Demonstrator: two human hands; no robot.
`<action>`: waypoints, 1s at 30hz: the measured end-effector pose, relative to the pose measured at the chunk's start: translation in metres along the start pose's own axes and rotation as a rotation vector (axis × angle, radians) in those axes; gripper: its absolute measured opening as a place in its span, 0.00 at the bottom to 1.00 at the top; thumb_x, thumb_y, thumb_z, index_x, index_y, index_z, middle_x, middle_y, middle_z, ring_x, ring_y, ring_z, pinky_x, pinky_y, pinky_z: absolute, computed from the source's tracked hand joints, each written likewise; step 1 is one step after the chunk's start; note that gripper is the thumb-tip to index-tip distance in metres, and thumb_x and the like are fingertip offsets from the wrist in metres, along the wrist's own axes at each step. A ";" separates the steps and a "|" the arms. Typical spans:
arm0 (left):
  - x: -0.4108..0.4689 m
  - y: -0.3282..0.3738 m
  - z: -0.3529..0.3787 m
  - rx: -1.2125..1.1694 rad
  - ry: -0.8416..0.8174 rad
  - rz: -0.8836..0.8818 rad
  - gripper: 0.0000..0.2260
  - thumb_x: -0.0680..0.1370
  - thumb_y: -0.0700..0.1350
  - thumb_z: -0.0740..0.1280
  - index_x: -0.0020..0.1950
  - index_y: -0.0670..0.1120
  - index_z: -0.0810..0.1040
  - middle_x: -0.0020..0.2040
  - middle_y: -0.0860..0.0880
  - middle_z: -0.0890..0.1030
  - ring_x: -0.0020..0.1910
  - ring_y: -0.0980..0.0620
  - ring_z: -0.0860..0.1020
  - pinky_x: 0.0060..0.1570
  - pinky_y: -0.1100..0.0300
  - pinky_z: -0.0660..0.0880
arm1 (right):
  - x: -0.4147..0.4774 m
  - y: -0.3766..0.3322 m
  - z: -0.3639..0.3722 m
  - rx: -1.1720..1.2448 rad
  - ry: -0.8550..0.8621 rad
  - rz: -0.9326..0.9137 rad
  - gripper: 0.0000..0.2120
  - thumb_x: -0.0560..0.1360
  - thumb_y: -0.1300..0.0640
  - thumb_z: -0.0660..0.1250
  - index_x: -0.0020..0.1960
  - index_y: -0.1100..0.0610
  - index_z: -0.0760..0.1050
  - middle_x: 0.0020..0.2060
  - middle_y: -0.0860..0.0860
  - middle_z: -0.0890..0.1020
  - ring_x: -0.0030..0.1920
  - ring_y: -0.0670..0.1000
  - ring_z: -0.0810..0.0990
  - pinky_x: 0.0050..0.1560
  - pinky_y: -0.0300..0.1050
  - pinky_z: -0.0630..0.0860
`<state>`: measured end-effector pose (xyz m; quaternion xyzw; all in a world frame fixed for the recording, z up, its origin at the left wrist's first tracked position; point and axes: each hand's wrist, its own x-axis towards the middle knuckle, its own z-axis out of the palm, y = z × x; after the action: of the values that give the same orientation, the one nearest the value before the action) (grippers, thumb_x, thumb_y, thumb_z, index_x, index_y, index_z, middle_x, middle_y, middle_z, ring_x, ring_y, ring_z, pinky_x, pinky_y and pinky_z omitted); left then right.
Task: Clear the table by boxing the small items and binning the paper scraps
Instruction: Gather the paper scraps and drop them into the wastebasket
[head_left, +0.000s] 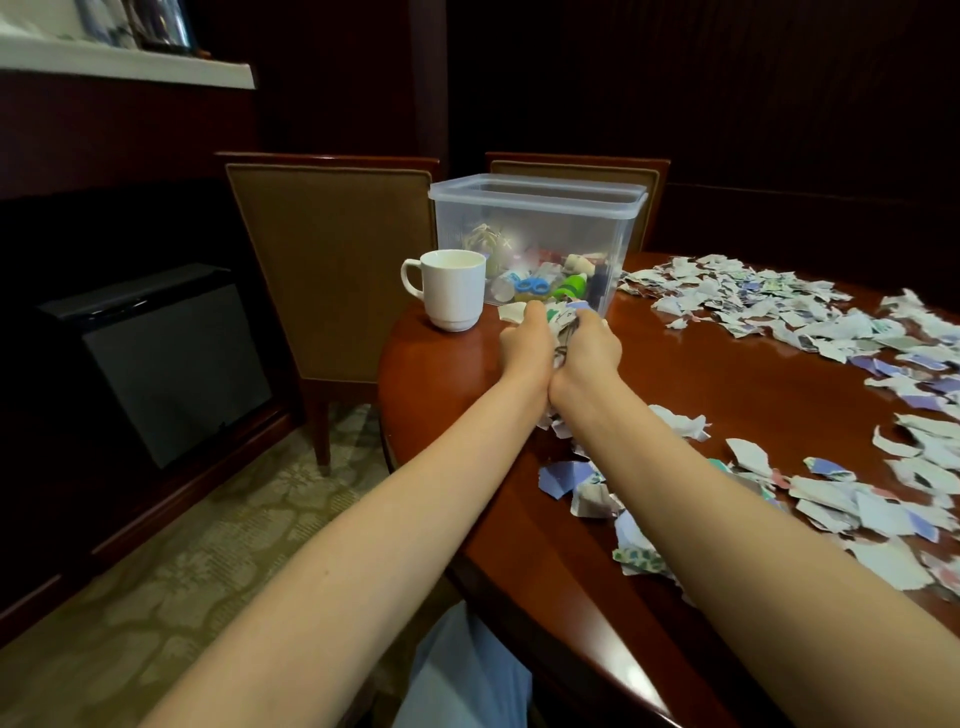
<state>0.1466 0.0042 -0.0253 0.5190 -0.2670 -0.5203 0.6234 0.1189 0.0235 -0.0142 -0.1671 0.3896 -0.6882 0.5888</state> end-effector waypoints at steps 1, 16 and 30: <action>-0.001 0.004 -0.002 -0.006 0.001 0.007 0.14 0.79 0.42 0.58 0.59 0.36 0.76 0.51 0.40 0.79 0.46 0.47 0.76 0.44 0.57 0.73 | -0.001 0.000 0.004 -0.003 0.001 0.003 0.10 0.77 0.68 0.57 0.41 0.63 0.75 0.57 0.64 0.79 0.50 0.59 0.80 0.50 0.48 0.76; 0.006 0.049 -0.086 -0.026 0.092 0.102 0.15 0.80 0.46 0.56 0.59 0.40 0.76 0.48 0.44 0.79 0.46 0.47 0.77 0.43 0.58 0.74 | -0.046 0.051 0.071 -0.162 -0.096 0.050 0.15 0.79 0.62 0.57 0.64 0.64 0.71 0.59 0.60 0.78 0.57 0.57 0.79 0.47 0.45 0.75; 0.020 0.045 -0.203 -0.022 0.268 0.011 0.11 0.81 0.49 0.53 0.48 0.44 0.70 0.39 0.47 0.75 0.40 0.49 0.76 0.35 0.60 0.72 | -0.088 0.144 0.107 -0.265 -0.231 0.273 0.10 0.79 0.62 0.57 0.55 0.64 0.74 0.60 0.60 0.77 0.55 0.54 0.79 0.49 0.44 0.77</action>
<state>0.3472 0.0569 -0.0529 0.5753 -0.1785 -0.4459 0.6621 0.3127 0.0697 -0.0307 -0.2664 0.4256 -0.5211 0.6902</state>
